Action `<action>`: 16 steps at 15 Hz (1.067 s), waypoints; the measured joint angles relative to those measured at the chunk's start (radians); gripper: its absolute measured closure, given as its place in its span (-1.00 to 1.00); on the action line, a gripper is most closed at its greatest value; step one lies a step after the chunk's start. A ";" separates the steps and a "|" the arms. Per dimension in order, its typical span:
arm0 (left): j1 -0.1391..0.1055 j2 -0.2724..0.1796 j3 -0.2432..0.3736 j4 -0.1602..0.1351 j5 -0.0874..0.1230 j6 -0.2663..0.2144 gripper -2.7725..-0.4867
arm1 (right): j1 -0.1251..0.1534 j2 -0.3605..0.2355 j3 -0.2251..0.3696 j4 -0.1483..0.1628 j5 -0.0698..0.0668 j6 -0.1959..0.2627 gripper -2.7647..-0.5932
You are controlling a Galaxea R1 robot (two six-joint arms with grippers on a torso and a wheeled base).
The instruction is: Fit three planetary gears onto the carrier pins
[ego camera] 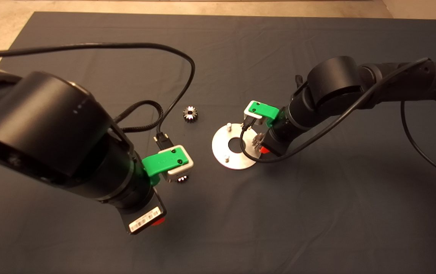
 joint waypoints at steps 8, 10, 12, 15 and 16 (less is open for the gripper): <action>0.000 0.000 0.009 0.000 0.000 0.000 -0.11 | -0.023 0.003 -0.001 -0.051 0.005 0.000 0.70; 0.000 0.000 0.009 0.000 0.000 0.000 -0.11 | -0.022 0.003 -0.001 -0.063 0.005 0.000 0.70; 0.000 0.000 0.009 0.000 0.000 0.000 -0.11 | -0.022 0.003 -0.001 -0.078 0.005 0.000 0.70; 0.000 0.000 0.009 0.000 0.000 0.000 -0.11 | -0.022 0.003 -0.001 -0.079 0.004 0.000 0.70; 0.000 0.000 0.009 0.000 0.000 0.000 -0.11 | -0.022 0.003 -0.001 -0.079 0.004 0.000 0.70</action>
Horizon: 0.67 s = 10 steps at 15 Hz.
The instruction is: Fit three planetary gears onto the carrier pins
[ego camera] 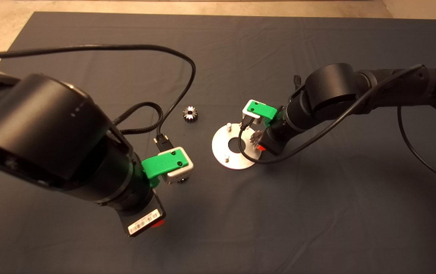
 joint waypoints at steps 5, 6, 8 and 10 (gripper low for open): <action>0.000 0.000 0.000 0.000 0.000 0.000 -0.11 | -0.009 -0.002 0.000 -0.003 -0.003 0.000 0.70; 0.000 -0.001 0.000 0.000 0.000 0.000 -0.11 | -0.020 -0.003 0.000 -0.003 -0.004 0.000 0.70; 0.000 -0.003 0.000 -0.001 0.000 0.000 -0.11 | -0.023 -0.004 0.001 -0.006 -0.006 -0.003 0.70; 0.000 -0.003 0.002 -0.002 0.000 0.000 -0.11 | -0.023 -0.003 0.001 -0.009 -0.010 -0.003 0.70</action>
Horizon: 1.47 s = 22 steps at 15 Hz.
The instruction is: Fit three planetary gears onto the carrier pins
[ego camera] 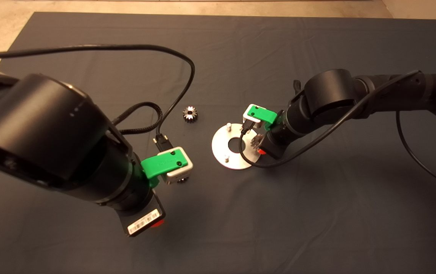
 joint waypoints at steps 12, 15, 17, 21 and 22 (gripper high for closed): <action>0.000 -0.003 0.001 0.000 0.000 0.000 -0.11 | -0.005 0.004 -0.008 -0.046 0.001 0.000 0.70; 0.000 -0.003 0.001 0.000 0.000 0.000 -0.11 | -0.006 0.004 -0.008 -0.047 0.000 0.000 0.70; 0.000 -0.003 0.001 0.000 0.000 0.000 -0.11 | -0.007 0.004 -0.007 -0.050 0.000 -0.003 0.70; 0.000 -0.003 0.002 0.000 0.000 0.000 -0.11 | -0.010 0.008 -0.005 -0.056 -0.010 -0.012 0.70; 0.000 -0.003 0.002 0.000 0.000 0.000 -0.11 | -0.011 0.009 -0.004 -0.059 -0.013 -0.027 0.70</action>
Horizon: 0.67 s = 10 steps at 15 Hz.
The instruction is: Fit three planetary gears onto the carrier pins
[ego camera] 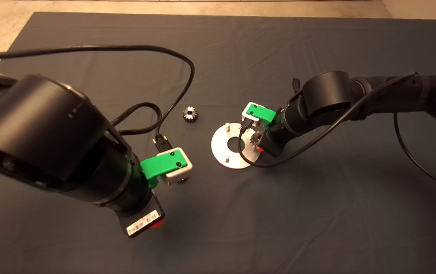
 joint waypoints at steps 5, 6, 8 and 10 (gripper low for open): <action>0.000 0.000 0.000 0.000 0.000 0.000 -0.11 | -0.002 0.001 0.001 -0.004 -0.003 -0.018 0.70; 0.000 0.000 0.000 0.000 0.000 0.000 -0.11 | -0.002 0.003 0.001 -0.005 -0.005 -0.019 0.70; 0.000 0.000 0.000 0.000 0.000 0.000 -0.11 | -0.002 0.003 0.001 -0.006 -0.008 -0.020 0.70; 0.000 0.000 0.000 0.000 0.000 0.000 -0.11 | -0.002 0.003 0.001 -0.006 -0.008 -0.020 0.70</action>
